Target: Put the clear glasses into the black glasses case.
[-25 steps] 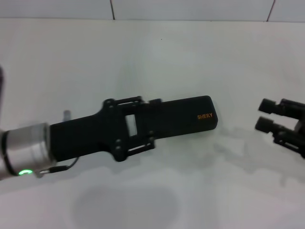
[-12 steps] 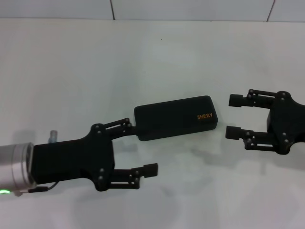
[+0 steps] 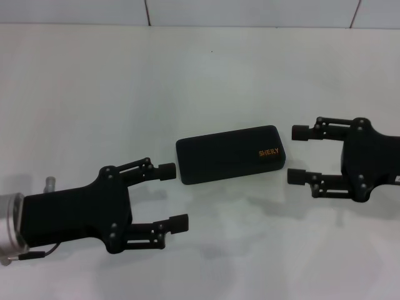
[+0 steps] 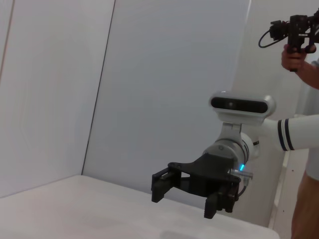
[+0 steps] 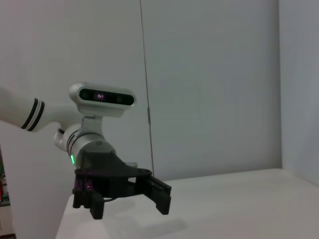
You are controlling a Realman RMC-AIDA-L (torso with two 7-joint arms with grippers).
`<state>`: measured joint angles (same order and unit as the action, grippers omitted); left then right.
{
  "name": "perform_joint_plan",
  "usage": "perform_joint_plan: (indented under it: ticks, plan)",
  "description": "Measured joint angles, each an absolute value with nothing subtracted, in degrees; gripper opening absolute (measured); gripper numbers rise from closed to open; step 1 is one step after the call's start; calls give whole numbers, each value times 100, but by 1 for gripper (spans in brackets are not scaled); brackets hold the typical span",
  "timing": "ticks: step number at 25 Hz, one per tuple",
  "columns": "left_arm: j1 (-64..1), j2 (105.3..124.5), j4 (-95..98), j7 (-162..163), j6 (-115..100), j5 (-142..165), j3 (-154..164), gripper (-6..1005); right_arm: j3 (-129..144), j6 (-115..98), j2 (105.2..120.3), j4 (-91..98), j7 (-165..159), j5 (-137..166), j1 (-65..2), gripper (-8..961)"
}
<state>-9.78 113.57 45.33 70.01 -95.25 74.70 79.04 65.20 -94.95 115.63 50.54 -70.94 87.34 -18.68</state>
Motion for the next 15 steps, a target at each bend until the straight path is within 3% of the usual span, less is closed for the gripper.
perform_joint_plan:
  ticks: [15]
  plan:
    - [-830,11409,4586,7068,-9662,7771,7426,865,7133,-9181,11575,5107,-7083,8749,-1924,693]
